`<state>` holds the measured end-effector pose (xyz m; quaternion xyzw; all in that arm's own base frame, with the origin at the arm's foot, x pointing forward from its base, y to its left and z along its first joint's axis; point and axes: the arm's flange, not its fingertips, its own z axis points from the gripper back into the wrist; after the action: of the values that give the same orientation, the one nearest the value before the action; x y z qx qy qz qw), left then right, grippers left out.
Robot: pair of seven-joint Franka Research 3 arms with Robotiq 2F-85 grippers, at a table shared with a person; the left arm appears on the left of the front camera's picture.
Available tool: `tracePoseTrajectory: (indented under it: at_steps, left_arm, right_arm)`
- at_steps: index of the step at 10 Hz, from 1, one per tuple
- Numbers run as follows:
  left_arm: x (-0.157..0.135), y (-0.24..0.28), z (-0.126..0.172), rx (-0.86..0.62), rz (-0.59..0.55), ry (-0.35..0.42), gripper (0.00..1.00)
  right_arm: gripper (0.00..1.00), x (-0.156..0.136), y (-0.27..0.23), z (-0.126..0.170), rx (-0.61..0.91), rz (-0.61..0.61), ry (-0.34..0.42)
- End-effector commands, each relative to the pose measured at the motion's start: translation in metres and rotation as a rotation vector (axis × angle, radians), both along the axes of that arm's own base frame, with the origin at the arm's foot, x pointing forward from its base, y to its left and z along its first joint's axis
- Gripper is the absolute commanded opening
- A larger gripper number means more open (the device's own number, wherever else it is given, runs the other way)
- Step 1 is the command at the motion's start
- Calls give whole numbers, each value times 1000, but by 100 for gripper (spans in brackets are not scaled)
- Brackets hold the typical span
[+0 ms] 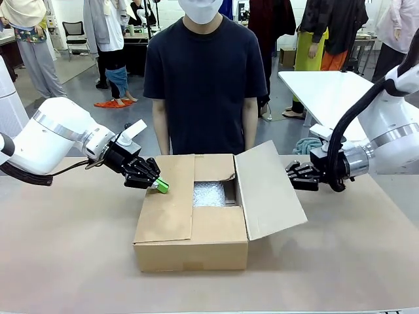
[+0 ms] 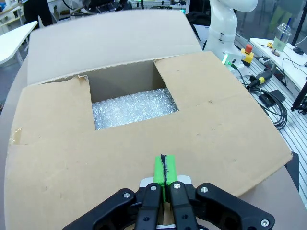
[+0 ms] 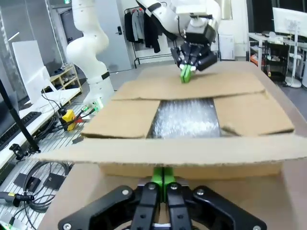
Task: Wrap the clocks to prevent damage.
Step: Push the left (or right) flap of the Package Box to close it.
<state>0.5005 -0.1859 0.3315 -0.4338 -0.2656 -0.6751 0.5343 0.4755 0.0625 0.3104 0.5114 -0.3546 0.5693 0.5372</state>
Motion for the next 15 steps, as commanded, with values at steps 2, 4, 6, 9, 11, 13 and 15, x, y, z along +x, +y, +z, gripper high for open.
tracePoseTrajectory:
  at_steps: [2,4,6,9,11,13,15]
  left_arm:
    - [2,-1,-4,1,-3,6,0]
    - [2,-1,-4,1,-3,6,0]
    - [2,-1,-4,1,-3,6,0]
    - [2,-1,-4,1,-3,6,0]
    - [2,-1,-4,1,-3,6,0]
    - [2,-1,-4,1,-3,6,0]
    - [2,-1,-4,1,-3,6,0]
  right_arm:
    - [1,-2,35,22,51,25,-40]
    - [1,3,65,23,49,61,-45]
    - [1,9,89,12,35,84,-32]
    - [1,18,113,-13,7,69,-23]
    - [1,22,117,-34,-23,57,3]
    - [1,22,113,-45,-61,45,8]
    - [1,18,100,-45,-105,88,-50]
